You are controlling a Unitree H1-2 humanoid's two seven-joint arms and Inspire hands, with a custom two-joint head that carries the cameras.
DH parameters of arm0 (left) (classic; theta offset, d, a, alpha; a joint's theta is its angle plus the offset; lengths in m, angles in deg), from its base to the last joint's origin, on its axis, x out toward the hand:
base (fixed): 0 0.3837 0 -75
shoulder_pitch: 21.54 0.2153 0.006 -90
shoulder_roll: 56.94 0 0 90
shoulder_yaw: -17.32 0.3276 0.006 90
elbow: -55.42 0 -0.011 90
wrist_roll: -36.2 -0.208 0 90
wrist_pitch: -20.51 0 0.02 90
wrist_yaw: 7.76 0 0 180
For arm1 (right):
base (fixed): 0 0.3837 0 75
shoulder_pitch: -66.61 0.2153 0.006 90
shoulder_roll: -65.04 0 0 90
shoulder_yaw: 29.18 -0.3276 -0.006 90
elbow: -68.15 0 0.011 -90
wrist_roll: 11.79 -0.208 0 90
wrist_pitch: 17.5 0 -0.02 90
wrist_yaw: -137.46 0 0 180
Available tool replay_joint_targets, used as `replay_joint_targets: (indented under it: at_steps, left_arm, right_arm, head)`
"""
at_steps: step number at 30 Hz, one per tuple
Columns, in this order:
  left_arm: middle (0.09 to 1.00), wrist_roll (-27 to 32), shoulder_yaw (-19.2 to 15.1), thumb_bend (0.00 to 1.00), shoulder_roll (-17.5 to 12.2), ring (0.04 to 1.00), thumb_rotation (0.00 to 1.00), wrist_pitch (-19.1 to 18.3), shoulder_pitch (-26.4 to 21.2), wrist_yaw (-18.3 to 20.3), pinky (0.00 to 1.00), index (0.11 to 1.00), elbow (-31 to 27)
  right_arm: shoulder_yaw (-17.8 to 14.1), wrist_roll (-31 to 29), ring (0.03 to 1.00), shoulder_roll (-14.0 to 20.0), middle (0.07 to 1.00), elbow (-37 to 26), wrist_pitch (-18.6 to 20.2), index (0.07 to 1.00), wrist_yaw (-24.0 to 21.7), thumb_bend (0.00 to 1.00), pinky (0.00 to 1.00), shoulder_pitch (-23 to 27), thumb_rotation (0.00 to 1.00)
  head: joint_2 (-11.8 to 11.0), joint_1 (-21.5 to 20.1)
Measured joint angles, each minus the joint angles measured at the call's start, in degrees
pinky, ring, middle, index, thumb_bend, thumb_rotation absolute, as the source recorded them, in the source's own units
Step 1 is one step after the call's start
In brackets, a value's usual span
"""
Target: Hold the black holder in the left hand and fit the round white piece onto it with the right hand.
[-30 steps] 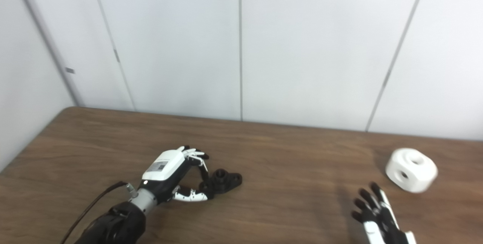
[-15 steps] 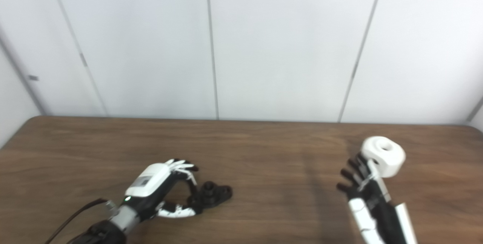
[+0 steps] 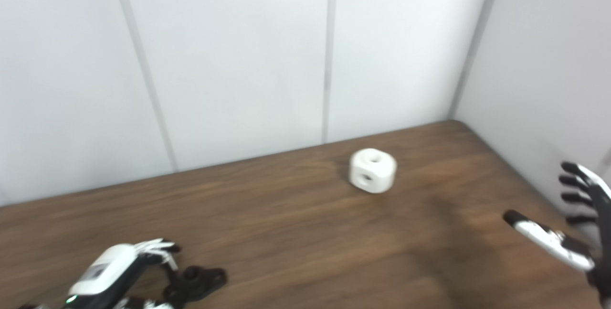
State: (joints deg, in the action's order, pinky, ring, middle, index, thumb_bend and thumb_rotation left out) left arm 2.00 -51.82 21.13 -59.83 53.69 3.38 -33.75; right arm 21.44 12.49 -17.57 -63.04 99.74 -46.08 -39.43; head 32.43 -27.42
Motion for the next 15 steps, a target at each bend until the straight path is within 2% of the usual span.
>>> replay_joint_targets:
  at_steps: [2, 4, 6, 8, 9, 11, 15]
  left_arm:
    - [0.800, 0.15, -0.59, 0.52, 0.00, 0.858, 0.04, 0.68, 0.14, 0.25, 0.86, 0.483, 0.00]
    - [0.801, 0.23, -1.13, 0.52, -0.01, 0.856, 0.04, 1.17, 0.11, 0.69, 0.86, 0.483, 0.00]
    - [0.801, 0.30, -1.65, 0.52, -0.01, 0.856, 0.04, 1.48, 0.11, 1.10, 0.86, 0.483, 0.00]
    - [0.800, 0.52, -2.25, 0.52, -0.07, 0.854, 0.04, 1.82, 0.11, 1.70, 0.84, 0.483, -0.01]
    - [0.796, 0.69, -2.55, 0.52, -0.12, 0.849, 0.04, 2.01, 0.11, 2.05, 0.82, 0.482, -0.05]
    - [0.791, 1.08, -3.33, 0.52, -0.39, 0.842, 0.04, 2.17, 0.17, 2.60, 0.80, 0.482, -0.20]
    - [0.778, 1.26, -4.21, 0.52, -0.41, 0.825, 0.04, 2.14, 0.19, 3.26, 0.74, 0.482, -0.69]
  right_arm:
    - [-3.04, 1.33, 0.744, 0.42, 0.830, -0.08, -0.01, 0.869, -3.90, 0.99, 0.51, 3.03, 0.58]
    - [-5.57, 3.20, 0.714, 0.46, 0.803, 0.14, -0.12, 0.871, -9.67, 1.00, 0.49, 6.26, 0.56]
    - [-7.22, 4.60, 0.628, 0.90, 0.739, 1.73, -0.33, 0.864, -14.54, 1.00, 0.42, 8.10, 0.57]
    - [-8.07, 6.53, 0.551, 1.28, 0.704, 4.20, -0.18, 0.855, -17.88, 1.00, 0.35, 8.71, 0.66]
    - [-7.83, 7.56, 0.584, 1.63, 0.735, 4.78, -0.04, 0.851, -19.46, 1.00, 0.34, 8.50, 0.69]
    - [-5.97, 9.21, 0.667, 2.71, 0.803, 4.94, -0.01, 0.872, -22.20, 1.00, 0.39, 7.75, 0.70]
    - [-3.77, 11.41, 0.825, 2.28, 0.889, 4.74, -0.02, 0.910, -27.80, 1.00, 0.54, 9.00, 0.64]
  head:
    - [0.53, -1.75]
    - [0.70, -2.72]
    - [0.88, -3.52]
    - [1.14, -3.96]
    - [1.23, -4.05]
    - [1.32, -4.14]
    - [1.49, -4.05]
